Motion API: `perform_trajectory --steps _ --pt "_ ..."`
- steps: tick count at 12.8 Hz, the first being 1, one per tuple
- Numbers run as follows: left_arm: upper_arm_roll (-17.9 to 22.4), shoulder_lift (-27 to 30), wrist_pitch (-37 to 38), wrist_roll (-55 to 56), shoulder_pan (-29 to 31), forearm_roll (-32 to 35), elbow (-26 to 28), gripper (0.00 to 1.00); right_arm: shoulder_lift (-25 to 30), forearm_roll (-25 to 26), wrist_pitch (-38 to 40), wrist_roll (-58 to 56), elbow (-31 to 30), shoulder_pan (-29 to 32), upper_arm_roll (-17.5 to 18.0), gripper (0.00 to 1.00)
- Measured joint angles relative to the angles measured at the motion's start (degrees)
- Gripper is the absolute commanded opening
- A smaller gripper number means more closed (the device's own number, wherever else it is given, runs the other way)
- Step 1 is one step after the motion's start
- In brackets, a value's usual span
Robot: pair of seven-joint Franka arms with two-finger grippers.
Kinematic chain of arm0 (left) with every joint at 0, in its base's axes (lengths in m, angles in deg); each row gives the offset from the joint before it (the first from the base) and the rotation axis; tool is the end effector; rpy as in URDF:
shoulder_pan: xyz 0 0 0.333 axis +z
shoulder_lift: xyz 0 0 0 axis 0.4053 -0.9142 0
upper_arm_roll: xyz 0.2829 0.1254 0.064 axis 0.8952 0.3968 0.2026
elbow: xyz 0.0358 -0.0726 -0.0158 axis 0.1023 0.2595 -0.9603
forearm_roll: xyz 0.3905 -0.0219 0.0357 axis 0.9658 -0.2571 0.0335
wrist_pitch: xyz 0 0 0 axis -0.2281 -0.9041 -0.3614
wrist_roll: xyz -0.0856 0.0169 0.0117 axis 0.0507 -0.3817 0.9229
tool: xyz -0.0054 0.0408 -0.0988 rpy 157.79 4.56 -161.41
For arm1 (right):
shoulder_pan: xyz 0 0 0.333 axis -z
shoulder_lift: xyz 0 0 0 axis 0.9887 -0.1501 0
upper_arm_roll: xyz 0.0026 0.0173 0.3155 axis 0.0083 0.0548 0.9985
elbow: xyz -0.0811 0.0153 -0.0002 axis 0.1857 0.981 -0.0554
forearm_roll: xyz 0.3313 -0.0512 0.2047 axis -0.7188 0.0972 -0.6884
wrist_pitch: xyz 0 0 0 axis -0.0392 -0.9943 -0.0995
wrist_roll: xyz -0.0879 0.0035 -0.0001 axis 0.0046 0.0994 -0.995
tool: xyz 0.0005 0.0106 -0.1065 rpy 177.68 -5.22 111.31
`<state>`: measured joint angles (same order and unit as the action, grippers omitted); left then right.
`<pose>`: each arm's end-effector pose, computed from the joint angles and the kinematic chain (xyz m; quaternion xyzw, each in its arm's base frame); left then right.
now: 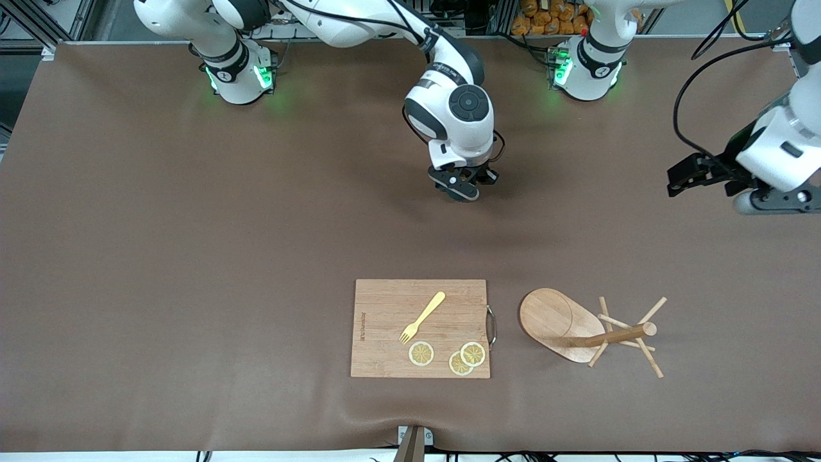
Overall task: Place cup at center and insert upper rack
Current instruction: 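Lift the mug with the right gripper and carry it toward table center, then set the mug down and open the right gripper while the left gripper approaches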
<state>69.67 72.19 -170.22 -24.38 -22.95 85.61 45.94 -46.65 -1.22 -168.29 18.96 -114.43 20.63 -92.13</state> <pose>0.5824 -0.0762 0.6009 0.9999 -0.0029 -0.0107 0.0006 0.4017 0.6562 0.2696 -0.9528 0.2919 0.0579 0.0607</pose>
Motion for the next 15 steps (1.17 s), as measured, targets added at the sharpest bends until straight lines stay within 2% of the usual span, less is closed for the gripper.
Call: perform_trajectory --steps 2,3,4,5,11,13,15 --pt "-0.1 -0.9 -0.5 0.0 -0.8 0.0 0.0 1.0 -0.1 0.0 0.0 0.4 0.1 -0.1 0.0 0.49" --pt "-0.1 -1.2 -0.6 0.0 -1.3 0.0 0.0 1.0 -0.1 0.0 0.0 0.5 0.2 -0.1 0.0 0.72" --pt "-0.2 -1.5 -0.8 0.0 -1.7 0.0 0.0 1.0 -0.1 0.0 0.0 0.6 0.3 -0.1 0.0 0.77" --pt "-0.4 -1.7 -0.8 0.0 -2.0 0.0 0.0 1.0 -0.1 0.0 0.0 0.6 0.3 -0.1 0.0 1.0" --pt "-2.6 -1.9 -0.8 0.9 -2.2 0.0 -0.3 1.0 0.3 0.0 0.2 0.5 2.2 0.2 -0.6 1.0" --pt "-3.3 -1.8 -0.8 5.1 -2.2 0.0 -0.5 1.0 1.6 0.0 0.7 -2.1 2.9 1.3 -1.1 1.0" --pt "-5.3 -1.7 -0.8 12.2 -2.2 0.0 -0.6 1.0 5.1 0.0 5.7 -8.2 3.6 4.3 -1.4 1.0"
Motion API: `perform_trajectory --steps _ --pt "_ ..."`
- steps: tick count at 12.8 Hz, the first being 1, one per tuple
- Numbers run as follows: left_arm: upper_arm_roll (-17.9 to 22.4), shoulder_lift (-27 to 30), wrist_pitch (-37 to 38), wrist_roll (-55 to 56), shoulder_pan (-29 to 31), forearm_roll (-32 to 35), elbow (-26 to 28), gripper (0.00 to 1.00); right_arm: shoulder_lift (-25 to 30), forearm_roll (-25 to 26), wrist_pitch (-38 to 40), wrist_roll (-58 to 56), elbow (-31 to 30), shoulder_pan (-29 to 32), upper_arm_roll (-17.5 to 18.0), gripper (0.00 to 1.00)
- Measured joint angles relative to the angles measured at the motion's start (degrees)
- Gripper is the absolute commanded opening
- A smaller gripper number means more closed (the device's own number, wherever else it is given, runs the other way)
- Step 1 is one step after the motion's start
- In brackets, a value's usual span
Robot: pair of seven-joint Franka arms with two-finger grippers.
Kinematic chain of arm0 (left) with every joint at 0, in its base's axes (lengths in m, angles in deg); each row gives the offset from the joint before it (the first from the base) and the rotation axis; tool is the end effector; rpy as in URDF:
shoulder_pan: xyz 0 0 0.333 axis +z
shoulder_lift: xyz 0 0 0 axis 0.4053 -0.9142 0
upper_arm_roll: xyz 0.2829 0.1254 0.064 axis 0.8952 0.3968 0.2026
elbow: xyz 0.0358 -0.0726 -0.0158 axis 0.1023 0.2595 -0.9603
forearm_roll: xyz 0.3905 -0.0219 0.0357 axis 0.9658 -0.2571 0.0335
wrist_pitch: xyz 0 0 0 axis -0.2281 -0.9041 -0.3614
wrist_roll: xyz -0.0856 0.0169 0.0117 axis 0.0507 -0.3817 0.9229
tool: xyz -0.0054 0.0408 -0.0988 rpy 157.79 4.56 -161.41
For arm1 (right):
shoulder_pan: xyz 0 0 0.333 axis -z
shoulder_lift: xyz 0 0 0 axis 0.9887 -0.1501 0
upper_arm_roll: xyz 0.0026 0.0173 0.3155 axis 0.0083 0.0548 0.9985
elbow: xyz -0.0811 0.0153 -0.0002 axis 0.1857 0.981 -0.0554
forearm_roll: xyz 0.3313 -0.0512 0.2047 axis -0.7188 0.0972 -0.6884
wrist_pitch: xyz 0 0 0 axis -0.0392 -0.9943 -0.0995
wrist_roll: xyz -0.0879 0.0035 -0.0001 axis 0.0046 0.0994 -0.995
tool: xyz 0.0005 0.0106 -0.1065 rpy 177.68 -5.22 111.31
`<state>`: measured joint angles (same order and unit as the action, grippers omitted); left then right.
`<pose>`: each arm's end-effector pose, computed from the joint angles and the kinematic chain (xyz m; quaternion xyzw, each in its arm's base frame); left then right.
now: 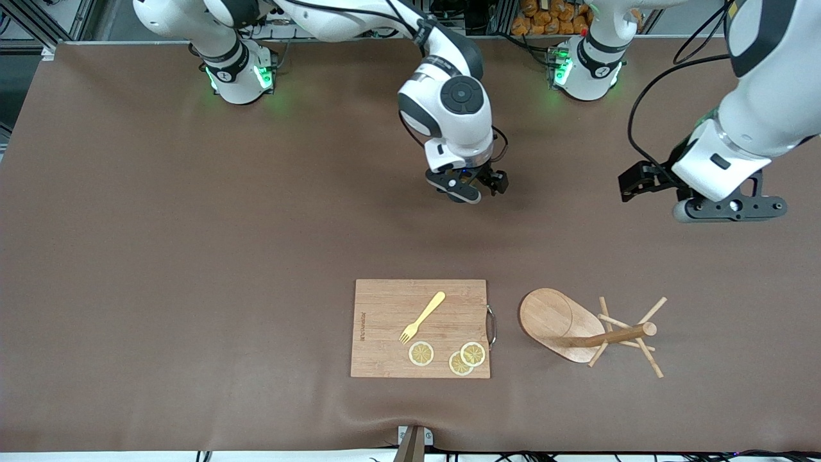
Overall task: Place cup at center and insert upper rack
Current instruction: 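Set the mug down and open the right gripper while the left gripper approaches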
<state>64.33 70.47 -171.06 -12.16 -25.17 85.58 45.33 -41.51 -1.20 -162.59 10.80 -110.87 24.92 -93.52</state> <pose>0.5774 -0.1498 0.5910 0.9991 0.0382 -0.0142 0.0069 0.4584 0.6215 0.3597 -0.9616 0.2559 0.0392 0.0911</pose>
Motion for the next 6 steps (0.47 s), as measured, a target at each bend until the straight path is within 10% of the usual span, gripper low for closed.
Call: perform_trajectory --steps 6 --pt "-6.2 0.0 -1.0 21.5 -1.5 0.0 0.0 1.0 19.5 0.0 14.1 -22.5 -7.6 14.6 -0.4 1.0"
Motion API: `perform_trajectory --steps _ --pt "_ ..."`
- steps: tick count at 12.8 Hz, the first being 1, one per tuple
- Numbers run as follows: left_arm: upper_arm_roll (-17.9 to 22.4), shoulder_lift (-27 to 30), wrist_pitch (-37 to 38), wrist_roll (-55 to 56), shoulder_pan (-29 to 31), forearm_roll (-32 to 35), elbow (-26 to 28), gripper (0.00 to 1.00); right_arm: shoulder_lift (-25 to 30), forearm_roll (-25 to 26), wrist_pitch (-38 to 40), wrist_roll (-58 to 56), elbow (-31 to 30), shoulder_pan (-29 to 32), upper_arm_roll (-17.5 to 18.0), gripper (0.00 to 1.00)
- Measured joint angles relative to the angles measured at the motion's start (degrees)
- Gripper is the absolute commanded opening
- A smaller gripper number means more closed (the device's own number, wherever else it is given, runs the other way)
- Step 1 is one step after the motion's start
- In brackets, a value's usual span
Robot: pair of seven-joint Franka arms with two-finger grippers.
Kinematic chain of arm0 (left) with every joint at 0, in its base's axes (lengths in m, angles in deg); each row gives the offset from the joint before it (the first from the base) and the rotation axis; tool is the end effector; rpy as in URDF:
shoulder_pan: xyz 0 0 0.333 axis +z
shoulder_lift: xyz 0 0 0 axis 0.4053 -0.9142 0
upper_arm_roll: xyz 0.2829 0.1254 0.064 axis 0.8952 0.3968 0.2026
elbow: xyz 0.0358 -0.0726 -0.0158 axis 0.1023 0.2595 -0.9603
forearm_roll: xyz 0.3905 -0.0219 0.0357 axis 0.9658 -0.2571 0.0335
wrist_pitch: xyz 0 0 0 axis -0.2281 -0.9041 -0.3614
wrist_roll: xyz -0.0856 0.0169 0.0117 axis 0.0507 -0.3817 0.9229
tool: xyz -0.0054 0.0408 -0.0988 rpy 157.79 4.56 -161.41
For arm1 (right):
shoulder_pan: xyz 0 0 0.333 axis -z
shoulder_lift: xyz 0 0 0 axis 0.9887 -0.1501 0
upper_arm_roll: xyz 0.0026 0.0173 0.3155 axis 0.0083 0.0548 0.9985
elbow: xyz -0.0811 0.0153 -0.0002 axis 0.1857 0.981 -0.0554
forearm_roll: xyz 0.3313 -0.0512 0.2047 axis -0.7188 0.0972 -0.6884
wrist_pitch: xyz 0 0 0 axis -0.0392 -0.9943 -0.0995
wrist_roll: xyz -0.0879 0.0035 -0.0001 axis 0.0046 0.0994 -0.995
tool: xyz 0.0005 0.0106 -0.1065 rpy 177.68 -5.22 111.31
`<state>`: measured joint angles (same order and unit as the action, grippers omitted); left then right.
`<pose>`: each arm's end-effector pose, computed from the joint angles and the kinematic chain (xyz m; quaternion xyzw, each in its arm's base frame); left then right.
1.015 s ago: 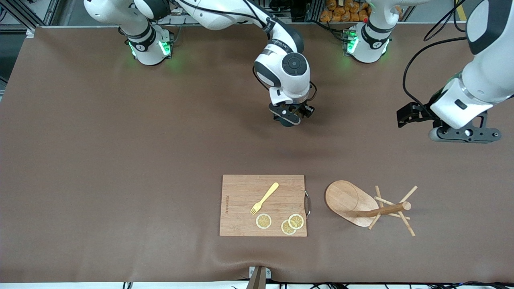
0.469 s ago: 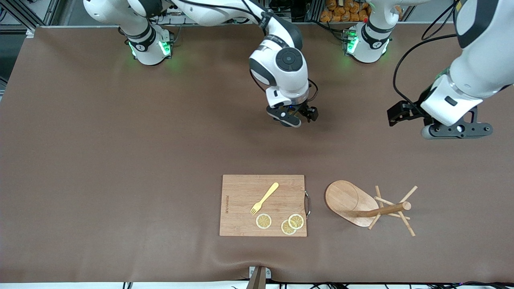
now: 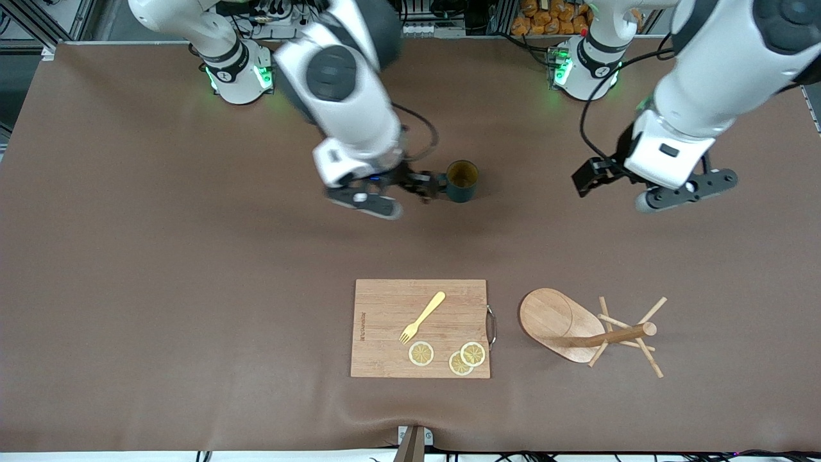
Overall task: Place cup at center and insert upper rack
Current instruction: 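Set the mug down and open the right gripper while the left gripper approaches, then withdraw the right gripper while the left gripper reaches the mug handle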
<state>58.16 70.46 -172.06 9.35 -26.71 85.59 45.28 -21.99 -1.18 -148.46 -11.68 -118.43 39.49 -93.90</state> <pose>0.5545 -0.2223 0.5952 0.9872 0.1586 -0.0097 0.0150 0.5439 0.4374 0.5224 -0.9787 0.1772 0.0347 0.0981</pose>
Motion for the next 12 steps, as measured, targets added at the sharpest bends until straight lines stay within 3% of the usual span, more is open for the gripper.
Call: perform_trajectory --steps 3,6,10,12 --pt "-0.6 -0.6 -1.9 15.0 -5.7 0.0 0.1 1.0 11.7 0.1 4.5 -13.1 -8.7 8.5 -0.2 1.0" --pt "-0.7 -3.4 -6.2 38.9 -12.3 2.3 0.5 1.0 24.5 0.7 5.6 -27.8 -20.9 18.0 -0.3 1.0" --pt "-0.8 -10.0 -8.0 66.1 -22.6 8.1 0.7 1.0 39.1 7.8 7.1 -44.6 -34.5 28.9 -0.2 1.0" --pt "-0.8 -13.2 -8.6 80.4 -27.1 12.5 0.7 1.0 43.7 11.5 9.4 -48.0 -37.8 31.4 -0.2 1.0"
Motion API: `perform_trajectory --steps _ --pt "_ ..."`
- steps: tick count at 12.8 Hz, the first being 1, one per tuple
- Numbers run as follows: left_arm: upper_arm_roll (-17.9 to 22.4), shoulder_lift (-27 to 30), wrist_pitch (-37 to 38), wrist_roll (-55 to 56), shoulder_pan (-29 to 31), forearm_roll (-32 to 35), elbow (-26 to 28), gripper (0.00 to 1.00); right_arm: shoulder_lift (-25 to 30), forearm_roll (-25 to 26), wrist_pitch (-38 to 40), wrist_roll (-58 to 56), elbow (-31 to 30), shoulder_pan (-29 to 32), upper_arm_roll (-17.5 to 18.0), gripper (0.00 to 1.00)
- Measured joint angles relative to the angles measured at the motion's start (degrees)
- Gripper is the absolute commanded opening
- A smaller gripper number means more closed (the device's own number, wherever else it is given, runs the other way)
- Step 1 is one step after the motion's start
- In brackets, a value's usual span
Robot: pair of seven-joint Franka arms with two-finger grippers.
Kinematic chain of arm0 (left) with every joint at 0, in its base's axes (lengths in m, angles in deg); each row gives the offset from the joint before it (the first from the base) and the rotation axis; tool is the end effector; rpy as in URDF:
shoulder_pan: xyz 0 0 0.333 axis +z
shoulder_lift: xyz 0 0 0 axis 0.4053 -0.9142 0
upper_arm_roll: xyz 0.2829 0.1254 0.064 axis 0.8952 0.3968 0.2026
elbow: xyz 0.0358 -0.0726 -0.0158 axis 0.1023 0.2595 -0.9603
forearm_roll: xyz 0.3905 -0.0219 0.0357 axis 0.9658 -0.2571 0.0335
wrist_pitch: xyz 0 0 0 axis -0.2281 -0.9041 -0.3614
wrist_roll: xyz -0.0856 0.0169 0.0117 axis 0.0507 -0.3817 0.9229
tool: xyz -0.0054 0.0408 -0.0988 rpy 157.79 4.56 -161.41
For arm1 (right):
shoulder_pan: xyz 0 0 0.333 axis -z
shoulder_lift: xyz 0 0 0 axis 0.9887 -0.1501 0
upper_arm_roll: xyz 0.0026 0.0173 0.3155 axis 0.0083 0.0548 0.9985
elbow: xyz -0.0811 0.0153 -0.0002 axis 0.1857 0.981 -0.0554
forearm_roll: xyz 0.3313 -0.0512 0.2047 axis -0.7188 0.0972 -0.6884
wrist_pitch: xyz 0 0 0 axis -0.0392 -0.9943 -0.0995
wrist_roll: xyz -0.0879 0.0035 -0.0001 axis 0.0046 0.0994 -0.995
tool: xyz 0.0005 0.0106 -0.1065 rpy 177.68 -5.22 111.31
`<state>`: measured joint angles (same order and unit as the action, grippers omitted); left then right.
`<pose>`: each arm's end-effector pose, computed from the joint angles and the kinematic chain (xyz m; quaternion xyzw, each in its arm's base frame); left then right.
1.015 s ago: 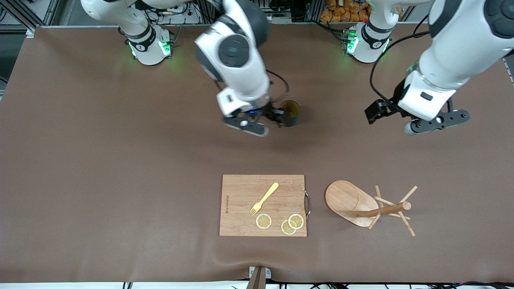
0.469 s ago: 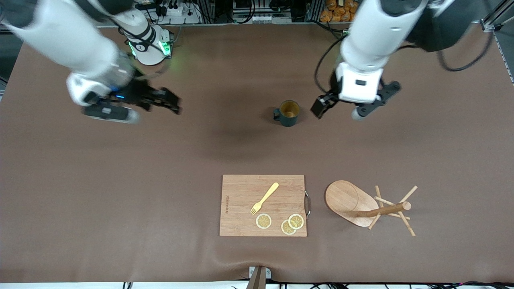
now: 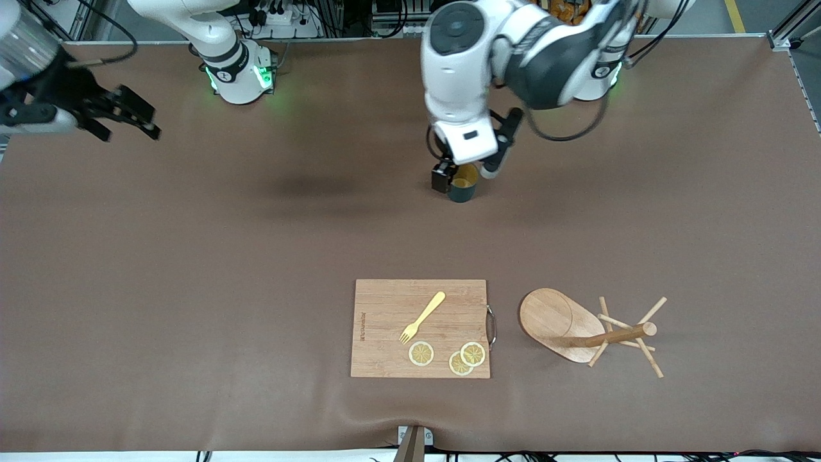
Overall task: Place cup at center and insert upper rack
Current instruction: 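Withdraw the right gripper while the left gripper reaches the mug handle, then grasp the mug handle with the left gripper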
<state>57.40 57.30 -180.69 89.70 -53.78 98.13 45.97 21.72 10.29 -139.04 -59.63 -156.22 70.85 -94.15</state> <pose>0.4519 -0.4776 0.4656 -0.8245 -0.5627 -0.0445 0.0398 0.4539 0.0300 0.6283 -0.9991 0.0209 -0.0098 0.0356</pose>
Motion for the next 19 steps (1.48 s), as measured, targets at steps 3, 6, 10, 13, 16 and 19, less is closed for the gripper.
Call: perform_trajectory --steps 3,6,10,13,16,19 --pt "0.1 -5.5 -0.2 13.3 -6.5 4.6 0.0 1.0 2.1 1.6 3.9 0.0 0.4 1.3 0.2 1.0" --pt "0.3 -10.8 -0.3 23.2 -12.1 9.3 0.0 1.0 0.5 2.0 4.5 0.0 2.1 2.7 0.3 1.0" --pt "2.2 -15.3 -0.1 33.2 -16.7 10.4 0.0 1.0 -4.1 2.9 7.2 0.0 7.1 3.8 0.4 1.0" --pt "2.8 -16.4 2.2 34.7 -16.8 10.4 -0.1 1.0 -4.9 3.1 7.5 0.0 7.6 3.8 0.4 1.0" --pt "3.2 -19.0 4.1 35.5 -16.7 10.4 0.0 1.0 -4.9 3.1 7.7 0.0 7.9 3.8 0.5 1.0" --pt "3.3 -21.0 4.5 35.9 -17.2 10.4 -0.1 1.0 -4.9 3.2 7.8 0.0 7.9 3.8 0.5 1.0"
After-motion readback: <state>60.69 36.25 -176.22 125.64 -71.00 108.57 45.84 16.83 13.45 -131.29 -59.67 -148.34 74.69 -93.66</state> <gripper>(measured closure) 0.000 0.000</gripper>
